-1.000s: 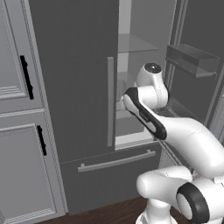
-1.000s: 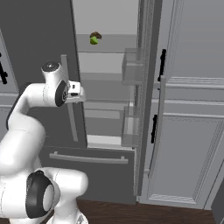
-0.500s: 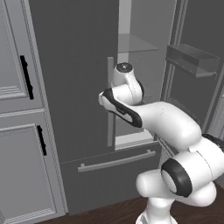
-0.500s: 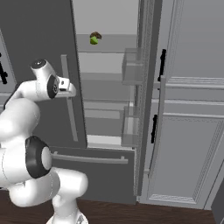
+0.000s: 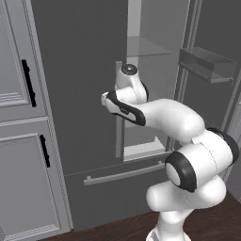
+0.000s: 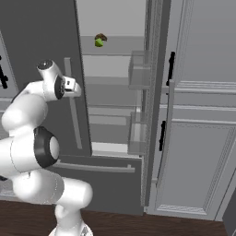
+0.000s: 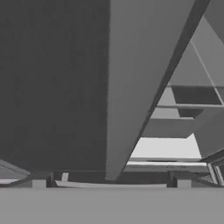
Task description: Grab a lemon wedge from the fridge and one ice cube from the ice bowl, and put them in the glass of lemonade.
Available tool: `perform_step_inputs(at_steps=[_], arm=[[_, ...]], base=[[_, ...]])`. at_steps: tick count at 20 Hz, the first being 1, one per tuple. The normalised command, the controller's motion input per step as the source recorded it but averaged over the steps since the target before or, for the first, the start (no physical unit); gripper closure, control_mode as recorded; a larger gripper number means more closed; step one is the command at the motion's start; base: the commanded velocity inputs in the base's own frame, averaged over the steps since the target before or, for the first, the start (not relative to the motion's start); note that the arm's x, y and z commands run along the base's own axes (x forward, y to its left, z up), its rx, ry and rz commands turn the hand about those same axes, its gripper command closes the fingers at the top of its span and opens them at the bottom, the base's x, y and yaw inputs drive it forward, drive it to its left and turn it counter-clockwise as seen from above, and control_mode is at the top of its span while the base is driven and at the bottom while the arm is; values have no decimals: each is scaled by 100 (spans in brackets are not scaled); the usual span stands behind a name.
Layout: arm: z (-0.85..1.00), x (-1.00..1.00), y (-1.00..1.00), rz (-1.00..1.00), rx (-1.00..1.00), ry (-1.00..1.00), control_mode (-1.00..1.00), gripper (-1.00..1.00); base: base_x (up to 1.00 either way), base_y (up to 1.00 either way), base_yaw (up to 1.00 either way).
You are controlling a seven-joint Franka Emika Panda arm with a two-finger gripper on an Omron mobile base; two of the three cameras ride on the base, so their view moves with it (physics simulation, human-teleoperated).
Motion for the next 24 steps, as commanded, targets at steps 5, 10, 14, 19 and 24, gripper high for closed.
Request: perform_step_inputs(at_steps=[5,10,14,19,24], arm=[[47,-1,-24,-4,19,-37,-100,-100],[20,40,-23,-8,2,-3,-100,-100],[21,17,6,-4,0,6,-100,-100],[1,0,21,0,-1,0,-100,-100],[-12,24,19,0,-4,0,-100,-100]], base=[[0,0,0],[0,0,0],[0,0,0],[0,0,0],[0,0,0]])
